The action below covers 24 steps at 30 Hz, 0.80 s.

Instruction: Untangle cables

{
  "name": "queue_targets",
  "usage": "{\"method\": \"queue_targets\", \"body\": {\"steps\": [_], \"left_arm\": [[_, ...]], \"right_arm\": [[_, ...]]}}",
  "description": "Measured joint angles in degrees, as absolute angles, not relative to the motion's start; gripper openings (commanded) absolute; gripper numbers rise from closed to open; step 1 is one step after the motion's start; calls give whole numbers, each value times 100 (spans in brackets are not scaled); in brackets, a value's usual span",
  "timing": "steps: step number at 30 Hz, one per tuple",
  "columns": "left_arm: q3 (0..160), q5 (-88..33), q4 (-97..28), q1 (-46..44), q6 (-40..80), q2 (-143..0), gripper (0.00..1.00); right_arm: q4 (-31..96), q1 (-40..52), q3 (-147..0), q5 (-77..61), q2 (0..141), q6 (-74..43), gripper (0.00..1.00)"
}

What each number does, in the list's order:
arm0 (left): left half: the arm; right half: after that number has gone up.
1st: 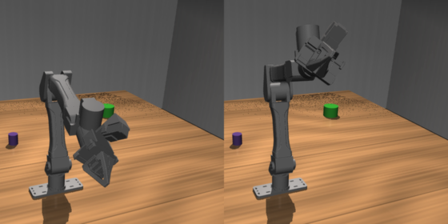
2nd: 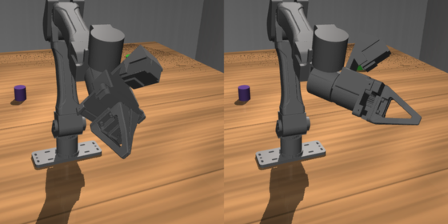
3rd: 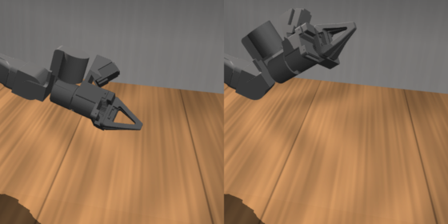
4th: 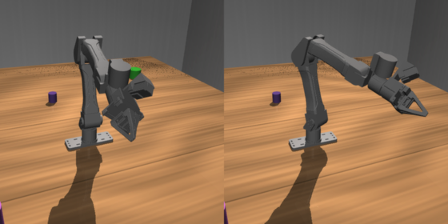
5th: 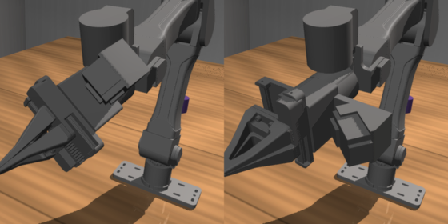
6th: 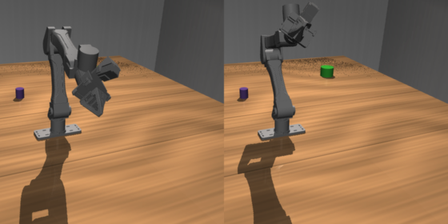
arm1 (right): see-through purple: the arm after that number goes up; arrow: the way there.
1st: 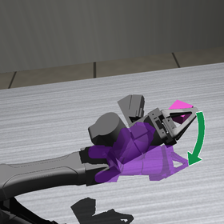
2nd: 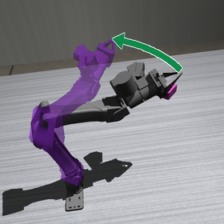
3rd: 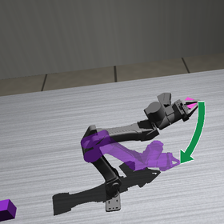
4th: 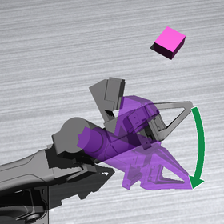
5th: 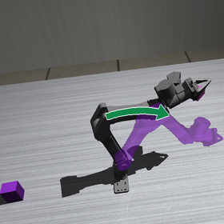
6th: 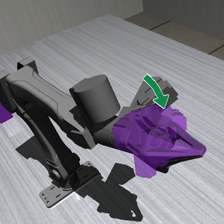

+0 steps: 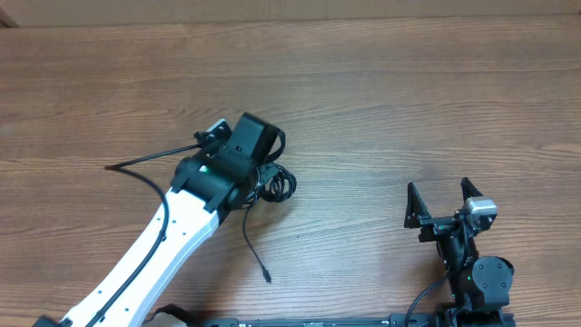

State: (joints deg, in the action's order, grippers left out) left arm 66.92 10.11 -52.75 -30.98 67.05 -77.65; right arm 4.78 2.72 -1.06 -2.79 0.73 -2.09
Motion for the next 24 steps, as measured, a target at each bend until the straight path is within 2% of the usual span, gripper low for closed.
{"method": "queue_targets", "body": {"steps": [3, 8, 12, 16, 20, 24], "left_arm": [[6692, 1009, -5273, -3098, 6740, -7505, 4], [6692, 832, -5277, -3098, 6742, -7185, 4], [6692, 821, -5280, -3098, 6742, -6845, 4], [6692, 816, -5277, -3098, 6746, -6792, 4], [6692, 655, -5238, -3098, 7052, -6792, 4], [6692, 410, -5011, -3100, 7671, -6792, 4]], "right_arm": [[478, 272, -106, -283, 73, -231, 100], [454, 272, -106, -443, 298, -1332, 100], [384, 272, -106, -1249, 1004, -2526, 100], [545, 272, -211, -1802, 1575, -2871, 100], [1868, 270, -1653, -2259, 2532, -3011, 100], [1828, 266, -2936, -3227, 3389, -3011, 100]]}}
